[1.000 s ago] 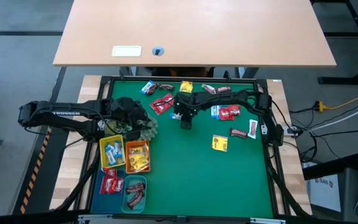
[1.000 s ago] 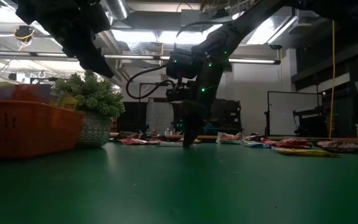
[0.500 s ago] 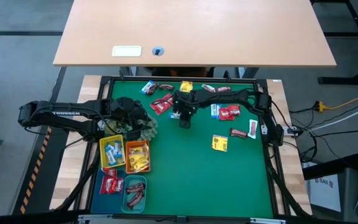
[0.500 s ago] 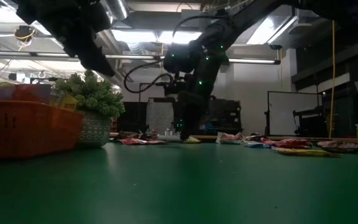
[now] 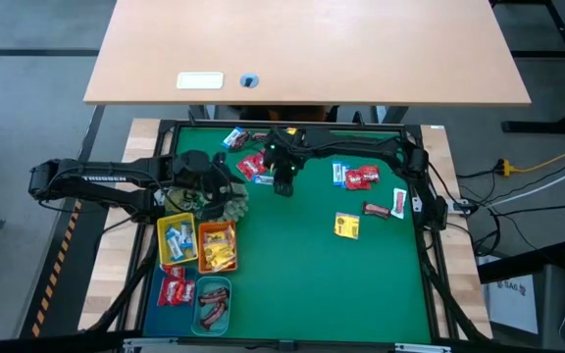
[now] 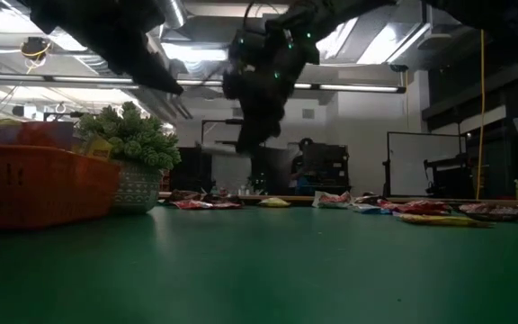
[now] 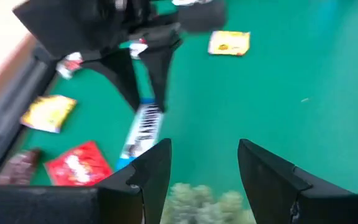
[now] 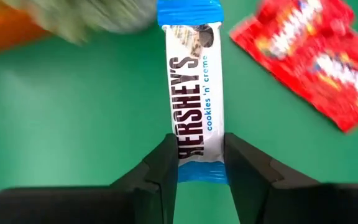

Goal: Sort candy
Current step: Put the white chocolate into the yellow basket

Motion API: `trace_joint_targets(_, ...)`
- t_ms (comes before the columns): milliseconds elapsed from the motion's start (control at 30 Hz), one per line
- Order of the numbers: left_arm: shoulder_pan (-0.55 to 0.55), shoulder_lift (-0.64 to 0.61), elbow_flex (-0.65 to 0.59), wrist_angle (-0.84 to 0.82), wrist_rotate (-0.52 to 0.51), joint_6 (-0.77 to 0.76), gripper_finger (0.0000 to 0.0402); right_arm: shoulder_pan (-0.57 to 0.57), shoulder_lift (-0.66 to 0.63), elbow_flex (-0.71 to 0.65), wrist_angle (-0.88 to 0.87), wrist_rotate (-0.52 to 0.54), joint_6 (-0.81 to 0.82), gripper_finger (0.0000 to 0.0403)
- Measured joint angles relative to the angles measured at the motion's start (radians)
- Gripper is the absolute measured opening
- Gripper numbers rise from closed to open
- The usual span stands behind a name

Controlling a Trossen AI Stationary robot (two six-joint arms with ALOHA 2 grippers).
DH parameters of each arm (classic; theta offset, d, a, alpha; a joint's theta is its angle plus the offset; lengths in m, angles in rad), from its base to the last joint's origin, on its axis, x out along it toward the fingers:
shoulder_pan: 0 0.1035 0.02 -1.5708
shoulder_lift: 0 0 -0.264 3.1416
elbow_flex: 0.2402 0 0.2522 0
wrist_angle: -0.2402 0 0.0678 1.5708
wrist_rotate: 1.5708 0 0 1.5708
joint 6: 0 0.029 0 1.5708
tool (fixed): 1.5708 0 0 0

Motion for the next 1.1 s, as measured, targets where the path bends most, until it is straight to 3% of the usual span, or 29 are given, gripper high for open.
trace_joint_targets(200, 0.000, 0.000, 0.000, 0.003, -0.078, 0.203, 0.0179, 0.000, 0.000, 0.102, -0.017, -0.161, 0.032, 0.0115)
trace_joint_targets(367, 0.000, 0.000, 0.000, 0.013, -0.082, 0.295, 0.0179, 0.000, 0.000, 0.150, -0.015, -0.255, 0.042, 0.0115)
trace_joint_targets(800, 0.000, 0.000, 0.000, 0.057, -0.107, 0.295, 0.0173, 0.000, 0.000, 0.161, 0.017, -0.313, 0.104, 0.0115)
trace_joint_targets(1100, 0.000, 0.000, 0.000, 0.063, -0.108, 0.292, 0.0109, 0.000, 0.000, 0.161, 0.020, -0.313, 0.104, 0.0115)
